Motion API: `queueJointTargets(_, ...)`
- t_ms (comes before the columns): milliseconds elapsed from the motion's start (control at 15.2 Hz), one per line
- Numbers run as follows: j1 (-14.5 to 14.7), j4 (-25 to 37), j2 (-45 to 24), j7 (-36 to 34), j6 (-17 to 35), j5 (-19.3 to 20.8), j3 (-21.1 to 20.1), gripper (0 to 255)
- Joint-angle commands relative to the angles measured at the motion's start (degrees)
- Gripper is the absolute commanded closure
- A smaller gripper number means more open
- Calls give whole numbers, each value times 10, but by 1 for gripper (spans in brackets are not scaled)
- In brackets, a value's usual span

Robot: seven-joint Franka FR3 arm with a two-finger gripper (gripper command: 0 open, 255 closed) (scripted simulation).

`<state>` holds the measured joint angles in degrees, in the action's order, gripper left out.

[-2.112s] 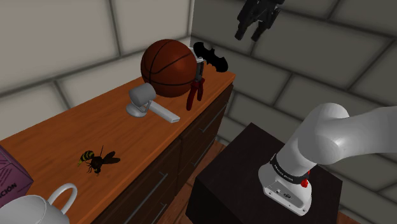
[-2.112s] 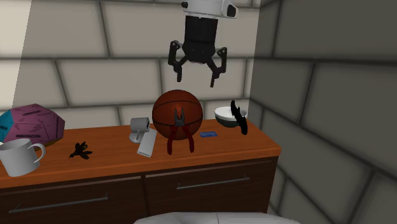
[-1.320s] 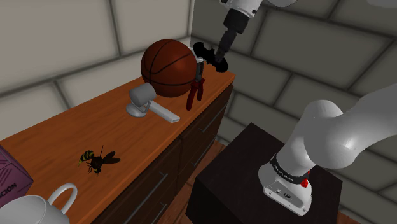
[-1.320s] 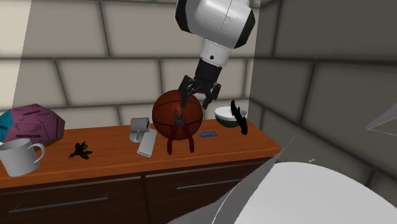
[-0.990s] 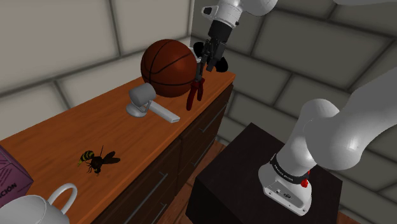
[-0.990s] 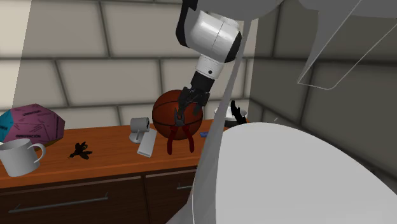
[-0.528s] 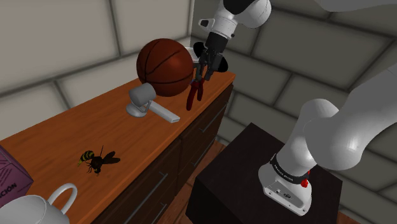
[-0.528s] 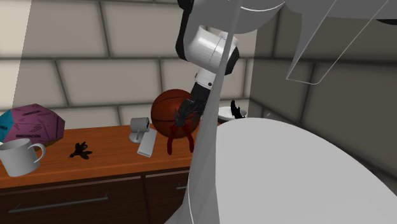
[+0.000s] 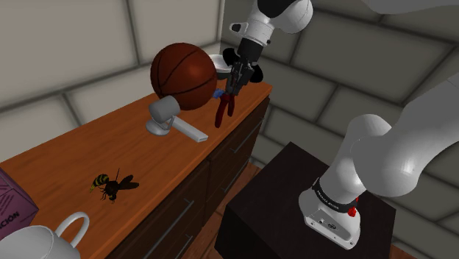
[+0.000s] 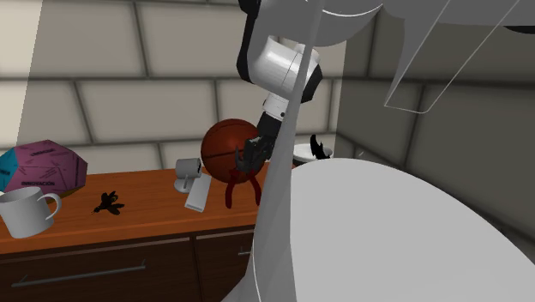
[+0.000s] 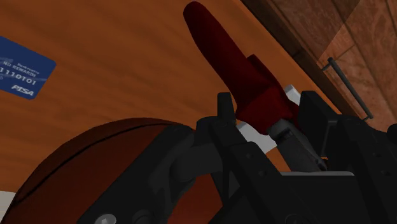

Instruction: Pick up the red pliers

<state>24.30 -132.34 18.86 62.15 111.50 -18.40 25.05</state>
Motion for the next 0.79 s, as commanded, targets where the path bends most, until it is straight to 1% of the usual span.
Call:
queueJointTargets(0,0,0,0,0,0,0,0,255)
queueJointTargets(132,0,-3,1,-1,1,0,-1,255)
queueJointTargets(726,-2,51,17,-31,-62,11,-7,255)
